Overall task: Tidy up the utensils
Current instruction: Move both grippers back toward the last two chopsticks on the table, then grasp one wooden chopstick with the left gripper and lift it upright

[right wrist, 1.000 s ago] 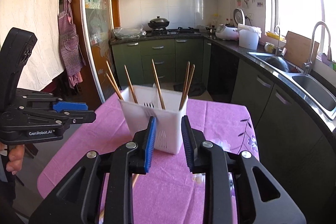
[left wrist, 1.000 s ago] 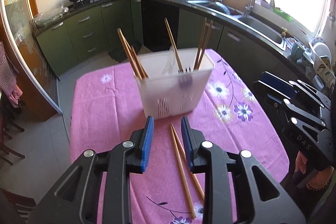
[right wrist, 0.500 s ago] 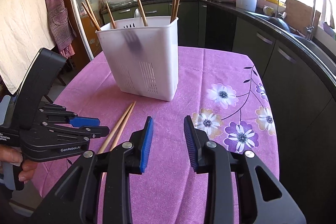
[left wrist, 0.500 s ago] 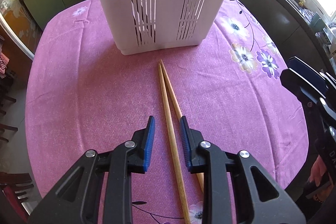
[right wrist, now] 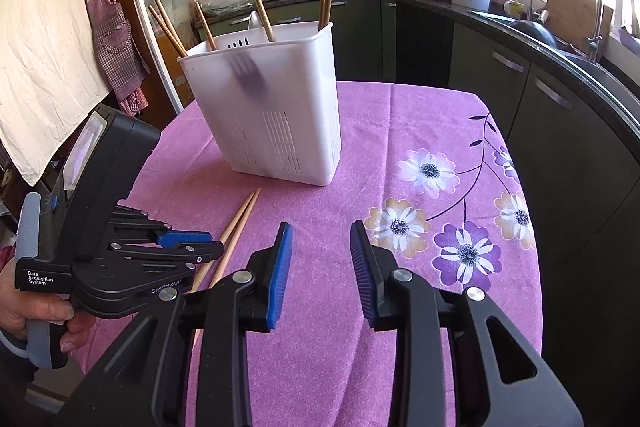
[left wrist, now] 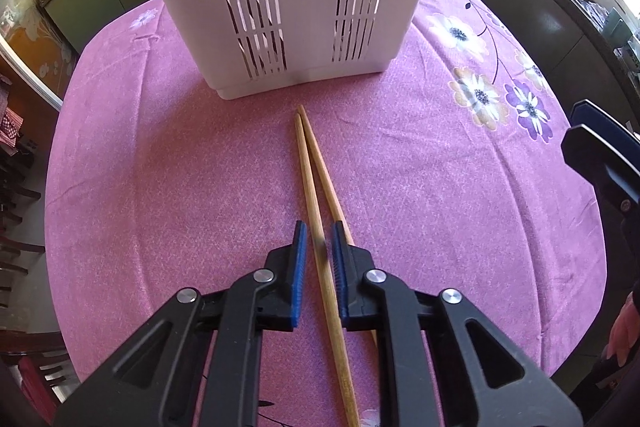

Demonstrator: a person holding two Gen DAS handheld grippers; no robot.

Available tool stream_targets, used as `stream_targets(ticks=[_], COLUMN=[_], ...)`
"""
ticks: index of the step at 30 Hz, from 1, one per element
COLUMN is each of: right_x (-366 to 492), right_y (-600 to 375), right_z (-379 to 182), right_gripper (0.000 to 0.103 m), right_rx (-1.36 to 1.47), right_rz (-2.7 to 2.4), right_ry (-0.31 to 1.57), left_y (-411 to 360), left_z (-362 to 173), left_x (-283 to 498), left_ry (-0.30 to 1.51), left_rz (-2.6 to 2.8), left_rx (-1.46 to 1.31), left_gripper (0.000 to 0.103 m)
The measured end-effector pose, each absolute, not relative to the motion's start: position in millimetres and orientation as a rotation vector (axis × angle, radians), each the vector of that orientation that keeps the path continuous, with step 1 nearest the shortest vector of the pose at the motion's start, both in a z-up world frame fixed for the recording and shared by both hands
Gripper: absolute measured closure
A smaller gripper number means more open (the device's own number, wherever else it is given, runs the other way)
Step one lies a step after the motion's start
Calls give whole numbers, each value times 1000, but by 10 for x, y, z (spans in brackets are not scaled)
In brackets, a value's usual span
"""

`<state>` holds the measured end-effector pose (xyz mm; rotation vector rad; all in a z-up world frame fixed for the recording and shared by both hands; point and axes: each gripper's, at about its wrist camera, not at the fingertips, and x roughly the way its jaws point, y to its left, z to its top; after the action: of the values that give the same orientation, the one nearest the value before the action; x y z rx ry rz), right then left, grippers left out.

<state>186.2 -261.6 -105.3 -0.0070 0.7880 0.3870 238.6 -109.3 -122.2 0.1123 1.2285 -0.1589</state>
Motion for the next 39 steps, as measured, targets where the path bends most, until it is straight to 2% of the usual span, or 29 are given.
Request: stream_targets(ticks=[12, 14, 18, 27, 32, 39], right_x=[1873, 1873, 1862, 1883, 1981, 2178], right_y=[-2591, -2593, -2623, -2601, -2454, -2064], right_z=[-1080, -1080, -1068, -1036, -1104, -1308], right_gripper=[72, 72, 72, 72, 68, 68], right_rx=[-1, -1, 4, 8, -9, -73], right_rz=[398, 398, 394, 406, 433, 461], right_ry=[799, 800, 798, 811, 858, 941], left_y=[-1117, -1112, -1079, -771, -597, -467], left_z=[-1303, -1300, -1277, -613, -234, -3], left_x=[2508, 2516, 2536, 2226, 1890, 1459], left_ry=[1243, 1240, 1238, 1068, 958, 855], left_rz=[-158, -156, -160, -163, -166, -157], left_rx=[106, 113, 95, 56, 45, 48], left_gripper=[91, 95, 96, 96, 97, 97])
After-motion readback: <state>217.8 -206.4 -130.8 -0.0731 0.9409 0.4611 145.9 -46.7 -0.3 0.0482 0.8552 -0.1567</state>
